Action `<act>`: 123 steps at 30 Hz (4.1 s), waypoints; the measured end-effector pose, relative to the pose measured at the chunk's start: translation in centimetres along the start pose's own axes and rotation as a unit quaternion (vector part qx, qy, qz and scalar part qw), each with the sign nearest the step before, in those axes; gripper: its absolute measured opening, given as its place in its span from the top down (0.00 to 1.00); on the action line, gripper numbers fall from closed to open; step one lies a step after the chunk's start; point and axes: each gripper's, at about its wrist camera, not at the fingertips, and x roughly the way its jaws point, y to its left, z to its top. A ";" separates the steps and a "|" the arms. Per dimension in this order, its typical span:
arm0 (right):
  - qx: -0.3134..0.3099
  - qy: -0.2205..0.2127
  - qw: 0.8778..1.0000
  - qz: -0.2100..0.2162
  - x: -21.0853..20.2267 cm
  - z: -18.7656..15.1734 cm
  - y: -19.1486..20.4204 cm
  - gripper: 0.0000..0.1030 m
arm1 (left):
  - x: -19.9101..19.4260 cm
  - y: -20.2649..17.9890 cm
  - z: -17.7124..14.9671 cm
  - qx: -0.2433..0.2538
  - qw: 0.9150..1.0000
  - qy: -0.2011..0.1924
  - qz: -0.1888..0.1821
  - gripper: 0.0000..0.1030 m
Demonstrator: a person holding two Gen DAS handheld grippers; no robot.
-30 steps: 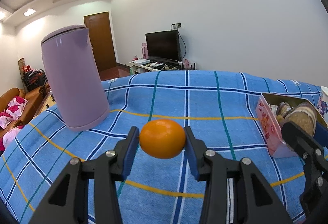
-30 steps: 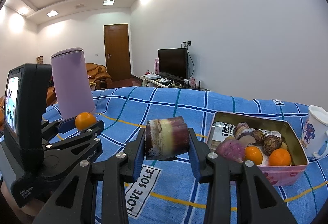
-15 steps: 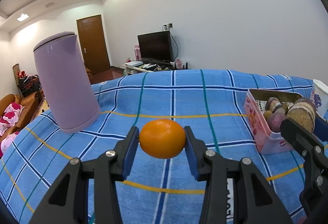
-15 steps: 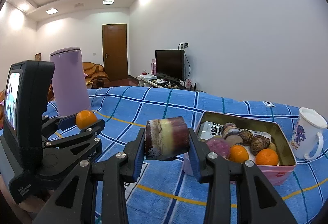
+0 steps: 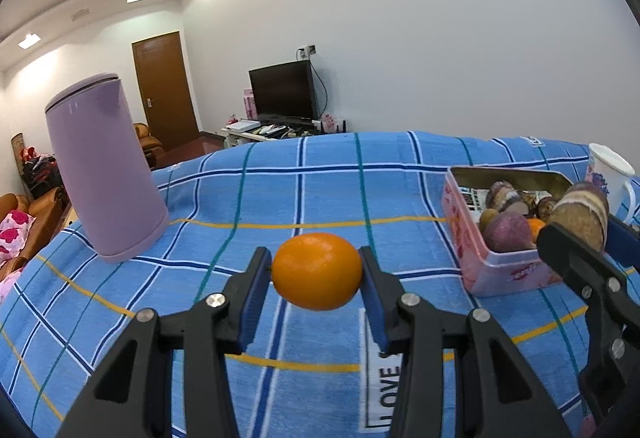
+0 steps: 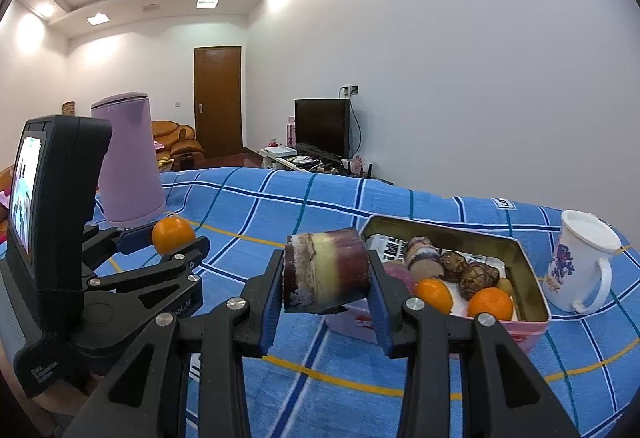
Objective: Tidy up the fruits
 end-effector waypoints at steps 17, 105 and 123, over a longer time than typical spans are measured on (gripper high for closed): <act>0.006 0.001 1.000 -0.021 -1.2 -0.5 -2.4 0.61 | -0.5 -3.2 0.2 0.008 0.999 0.004 -0.033 0.56; 0.143 0.092 0.985 0.007 8.9 1.4 -16.9 0.35 | 6.4 -16.6 5.1 0.033 0.995 0.027 -0.094 0.06; 0.097 -0.089 0.985 -0.109 -0.5 0.9 -14.2 0.25 | 0.4 -14.0 3.2 0.025 0.996 -0.079 -0.040 0.00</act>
